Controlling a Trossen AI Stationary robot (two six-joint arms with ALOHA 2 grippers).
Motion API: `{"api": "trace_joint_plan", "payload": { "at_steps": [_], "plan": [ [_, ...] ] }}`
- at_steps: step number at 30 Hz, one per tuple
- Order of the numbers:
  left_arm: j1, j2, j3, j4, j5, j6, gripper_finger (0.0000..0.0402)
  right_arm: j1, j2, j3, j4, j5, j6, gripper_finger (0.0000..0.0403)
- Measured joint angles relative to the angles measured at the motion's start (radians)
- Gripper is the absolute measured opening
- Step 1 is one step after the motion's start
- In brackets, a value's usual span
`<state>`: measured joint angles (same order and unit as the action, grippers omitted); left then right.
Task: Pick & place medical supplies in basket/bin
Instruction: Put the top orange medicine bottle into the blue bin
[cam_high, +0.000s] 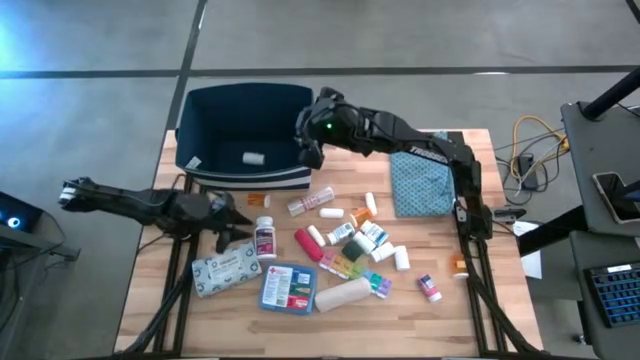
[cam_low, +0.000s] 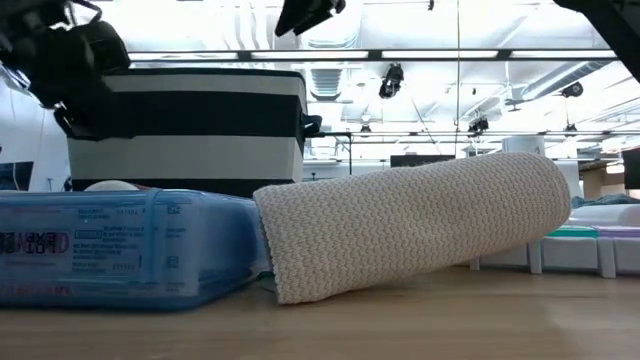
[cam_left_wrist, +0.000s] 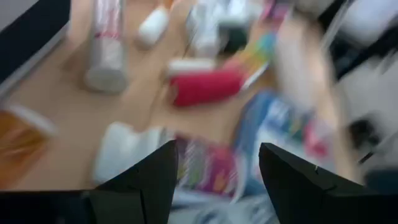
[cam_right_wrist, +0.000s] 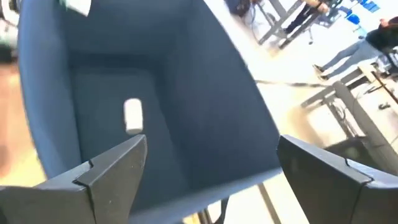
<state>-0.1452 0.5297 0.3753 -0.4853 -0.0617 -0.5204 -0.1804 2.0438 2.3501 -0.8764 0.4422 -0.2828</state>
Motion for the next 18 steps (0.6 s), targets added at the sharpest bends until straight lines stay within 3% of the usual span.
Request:
{"api": "trace_joint_plan", "payload": {
  "at_steps": [2, 8, 13, 18],
  "plan": [
    [-0.001, 0.075, 0.038, -0.073, -0.045, 0.127, 0.0205, 0.0, 0.0, 0.0, -0.036, 0.01, 0.027, 0.035],
    [0.0, 0.343, 0.078, -0.066, -0.336, 0.313, 0.0205, -0.003, 0.0, -0.001, -0.101, 0.047, 0.128, 0.0342],
    [0.0, 0.557, 0.13, -0.077, -0.629, 0.325, 0.0205, -0.003, 0.0, -0.001, -0.116, 0.06, 0.141, 0.0334],
    [0.0, 0.717, 0.198, -0.075, -0.68, 0.326, 0.0205, -0.002, 0.0, -0.001, -0.121, 0.059, 0.153, 0.033]
  ]
}}
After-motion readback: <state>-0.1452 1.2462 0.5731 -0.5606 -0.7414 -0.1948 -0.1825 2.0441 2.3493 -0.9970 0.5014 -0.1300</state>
